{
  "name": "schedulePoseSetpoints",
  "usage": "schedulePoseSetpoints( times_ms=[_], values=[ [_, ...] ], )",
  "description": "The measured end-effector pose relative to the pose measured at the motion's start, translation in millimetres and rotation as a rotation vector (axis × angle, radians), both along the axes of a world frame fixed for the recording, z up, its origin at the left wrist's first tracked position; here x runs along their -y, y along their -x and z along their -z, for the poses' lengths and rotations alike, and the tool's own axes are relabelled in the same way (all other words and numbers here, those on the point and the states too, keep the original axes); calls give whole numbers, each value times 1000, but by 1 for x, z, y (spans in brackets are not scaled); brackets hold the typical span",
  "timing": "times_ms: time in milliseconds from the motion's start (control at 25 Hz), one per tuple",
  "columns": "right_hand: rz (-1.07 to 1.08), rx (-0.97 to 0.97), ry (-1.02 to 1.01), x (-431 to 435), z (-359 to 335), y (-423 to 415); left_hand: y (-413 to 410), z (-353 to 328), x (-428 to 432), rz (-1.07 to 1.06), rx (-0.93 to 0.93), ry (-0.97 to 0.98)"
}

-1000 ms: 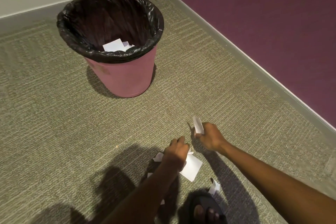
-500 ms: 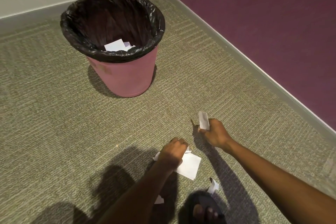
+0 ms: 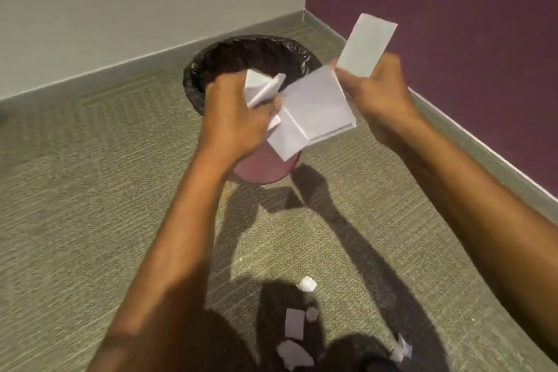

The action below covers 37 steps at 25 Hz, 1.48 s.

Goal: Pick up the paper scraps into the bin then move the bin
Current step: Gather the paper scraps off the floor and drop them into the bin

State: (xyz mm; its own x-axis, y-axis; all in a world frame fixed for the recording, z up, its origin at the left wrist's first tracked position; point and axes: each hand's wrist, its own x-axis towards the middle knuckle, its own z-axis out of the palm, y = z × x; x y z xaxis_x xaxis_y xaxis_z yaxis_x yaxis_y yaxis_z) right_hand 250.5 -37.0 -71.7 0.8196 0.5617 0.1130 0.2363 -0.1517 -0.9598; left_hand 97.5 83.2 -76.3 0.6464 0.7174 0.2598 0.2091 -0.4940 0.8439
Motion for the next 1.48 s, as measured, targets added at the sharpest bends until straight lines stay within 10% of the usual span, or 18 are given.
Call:
schedulePoseSetpoints(
  times_ms=[440, 680, 920, 1240, 1480],
  values=[
    [-241, -60, 452, -108, 13, -18, -54, 40, -112, -256, -363, -51],
    [-230, 62, 221, -87, 14, 6, -46, 50, -109, -64, -256, -129],
    [-816, -57, 512, -2, 68, 59, 29, 111, -31, -460, 32, -49],
    [-1050, 371, 1167, 91, 237, 136, 114, 250, 115, 141, -604, -231],
    [-911, 616, 1257, 132, 285, 166, 154, 297, 134, 524, -635, -448]
  ],
)
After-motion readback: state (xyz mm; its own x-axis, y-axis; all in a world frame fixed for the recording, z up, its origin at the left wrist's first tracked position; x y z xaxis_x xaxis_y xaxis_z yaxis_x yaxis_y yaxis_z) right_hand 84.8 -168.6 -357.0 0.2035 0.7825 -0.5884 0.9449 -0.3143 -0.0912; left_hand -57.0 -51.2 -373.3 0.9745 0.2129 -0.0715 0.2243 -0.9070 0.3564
